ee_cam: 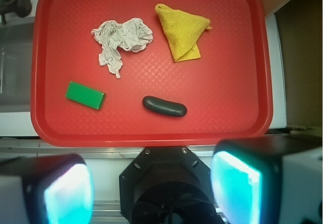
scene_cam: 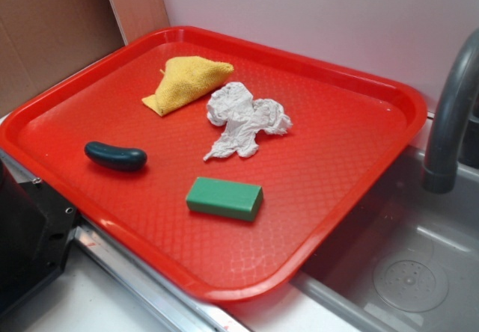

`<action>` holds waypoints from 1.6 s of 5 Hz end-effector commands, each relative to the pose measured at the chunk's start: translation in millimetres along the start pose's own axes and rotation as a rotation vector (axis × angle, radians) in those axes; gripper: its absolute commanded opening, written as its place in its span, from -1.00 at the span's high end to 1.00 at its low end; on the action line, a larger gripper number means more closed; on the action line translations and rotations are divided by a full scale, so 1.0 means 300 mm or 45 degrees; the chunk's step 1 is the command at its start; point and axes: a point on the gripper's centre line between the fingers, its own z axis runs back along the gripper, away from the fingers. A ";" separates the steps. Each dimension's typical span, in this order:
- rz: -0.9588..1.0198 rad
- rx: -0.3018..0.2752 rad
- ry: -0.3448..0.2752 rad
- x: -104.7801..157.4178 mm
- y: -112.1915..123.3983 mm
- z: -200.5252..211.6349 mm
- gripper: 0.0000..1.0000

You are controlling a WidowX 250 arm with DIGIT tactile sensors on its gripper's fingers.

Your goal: Grab the yellow cloth.

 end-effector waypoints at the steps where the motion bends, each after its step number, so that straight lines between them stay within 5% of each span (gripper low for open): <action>1: 0.000 0.000 0.000 0.000 0.000 0.000 -1.00; 3: -0.070 0.000 -0.067 0.008 0.043 -0.027 -1.00; 6: -0.378 0.115 -0.202 0.158 0.153 -0.199 -1.00; 7: -0.426 0.058 -0.290 0.236 0.176 -0.313 -1.00; 8: -0.432 0.100 -0.282 0.298 0.206 -0.405 -1.00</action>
